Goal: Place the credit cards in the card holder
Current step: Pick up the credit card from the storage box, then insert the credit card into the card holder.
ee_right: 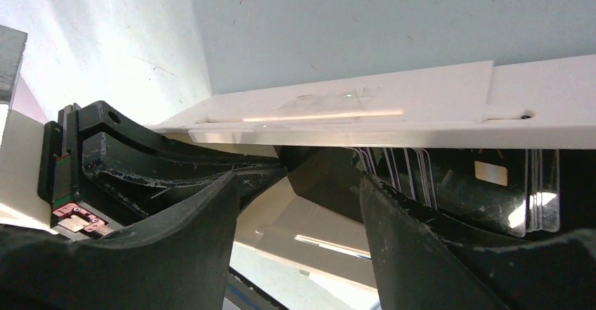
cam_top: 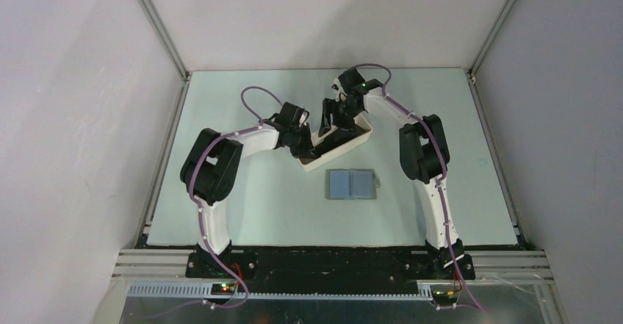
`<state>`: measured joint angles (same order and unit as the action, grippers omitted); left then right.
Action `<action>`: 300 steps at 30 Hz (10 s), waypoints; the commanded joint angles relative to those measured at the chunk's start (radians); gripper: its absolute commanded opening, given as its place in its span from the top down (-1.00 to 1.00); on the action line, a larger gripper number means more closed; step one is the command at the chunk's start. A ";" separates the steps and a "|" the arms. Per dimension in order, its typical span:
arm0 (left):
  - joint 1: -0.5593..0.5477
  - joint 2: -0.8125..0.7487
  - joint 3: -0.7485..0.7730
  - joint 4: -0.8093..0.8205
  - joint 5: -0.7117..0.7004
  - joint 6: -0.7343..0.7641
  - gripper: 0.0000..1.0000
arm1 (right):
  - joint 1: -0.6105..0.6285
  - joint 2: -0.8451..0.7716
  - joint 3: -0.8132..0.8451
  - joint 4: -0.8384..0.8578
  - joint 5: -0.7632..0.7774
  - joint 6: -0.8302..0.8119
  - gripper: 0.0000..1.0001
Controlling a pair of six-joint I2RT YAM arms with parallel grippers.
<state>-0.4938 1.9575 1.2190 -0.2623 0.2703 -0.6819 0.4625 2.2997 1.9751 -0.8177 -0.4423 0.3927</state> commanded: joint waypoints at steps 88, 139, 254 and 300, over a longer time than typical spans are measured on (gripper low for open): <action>-0.017 0.055 -0.085 0.040 -0.033 0.014 1.00 | 0.042 0.142 0.094 -0.068 -0.355 -0.257 1.00; 0.243 -0.828 -0.219 0.150 0.724 0.263 -0.48 | 0.052 -0.417 0.092 -0.408 -0.620 -0.418 1.00; -0.266 -0.116 -0.287 0.163 -0.049 -0.162 0.66 | -0.250 -0.585 -1.081 0.701 -0.221 0.076 1.00; -0.272 0.011 -0.247 0.138 -0.039 -0.191 1.00 | -0.289 -0.545 -1.202 0.585 -0.372 -0.019 1.00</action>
<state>-0.7639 1.8809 0.9936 -0.0174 0.2741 -0.8860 0.1513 1.7542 0.7761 -0.1131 -0.8169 0.4347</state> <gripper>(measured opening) 0.003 0.009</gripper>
